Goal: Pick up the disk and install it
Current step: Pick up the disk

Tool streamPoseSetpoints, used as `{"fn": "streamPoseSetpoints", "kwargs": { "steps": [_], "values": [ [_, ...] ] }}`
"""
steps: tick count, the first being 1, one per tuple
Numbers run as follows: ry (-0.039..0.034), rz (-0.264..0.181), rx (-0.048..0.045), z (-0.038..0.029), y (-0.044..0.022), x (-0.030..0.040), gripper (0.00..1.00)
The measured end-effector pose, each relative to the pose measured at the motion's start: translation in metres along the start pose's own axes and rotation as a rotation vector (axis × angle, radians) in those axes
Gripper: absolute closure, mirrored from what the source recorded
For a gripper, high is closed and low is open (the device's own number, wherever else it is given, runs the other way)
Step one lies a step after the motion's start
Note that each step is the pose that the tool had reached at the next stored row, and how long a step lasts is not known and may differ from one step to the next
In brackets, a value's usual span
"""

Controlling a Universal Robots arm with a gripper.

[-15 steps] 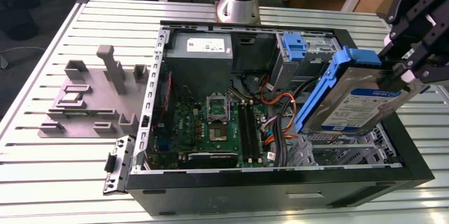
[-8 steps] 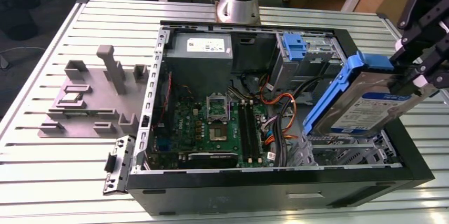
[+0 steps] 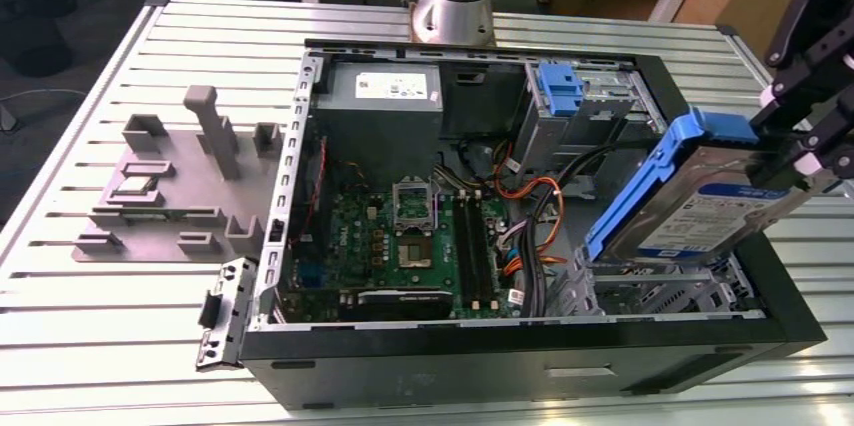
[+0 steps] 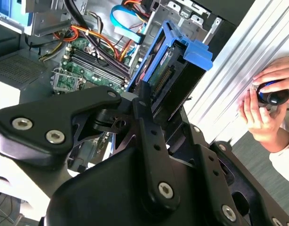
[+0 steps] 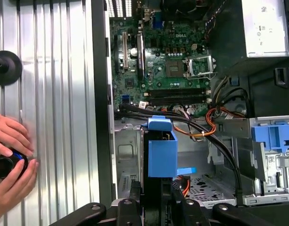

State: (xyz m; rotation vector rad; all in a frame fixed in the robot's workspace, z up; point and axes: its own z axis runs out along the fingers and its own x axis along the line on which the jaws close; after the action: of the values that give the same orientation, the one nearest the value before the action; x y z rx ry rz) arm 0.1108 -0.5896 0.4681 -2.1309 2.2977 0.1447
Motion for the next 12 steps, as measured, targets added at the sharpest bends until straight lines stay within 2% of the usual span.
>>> {"fn": "streamPoseSetpoints", "kwargs": {
  "steps": [8,12],
  "values": [
    [0.0002,-0.003,-0.0001,0.0059,-0.0050,0.0001,0.65],
    [0.0015,-0.022,-0.0014,0.0085,-0.0053,0.0002,0.65]
  ]
}}
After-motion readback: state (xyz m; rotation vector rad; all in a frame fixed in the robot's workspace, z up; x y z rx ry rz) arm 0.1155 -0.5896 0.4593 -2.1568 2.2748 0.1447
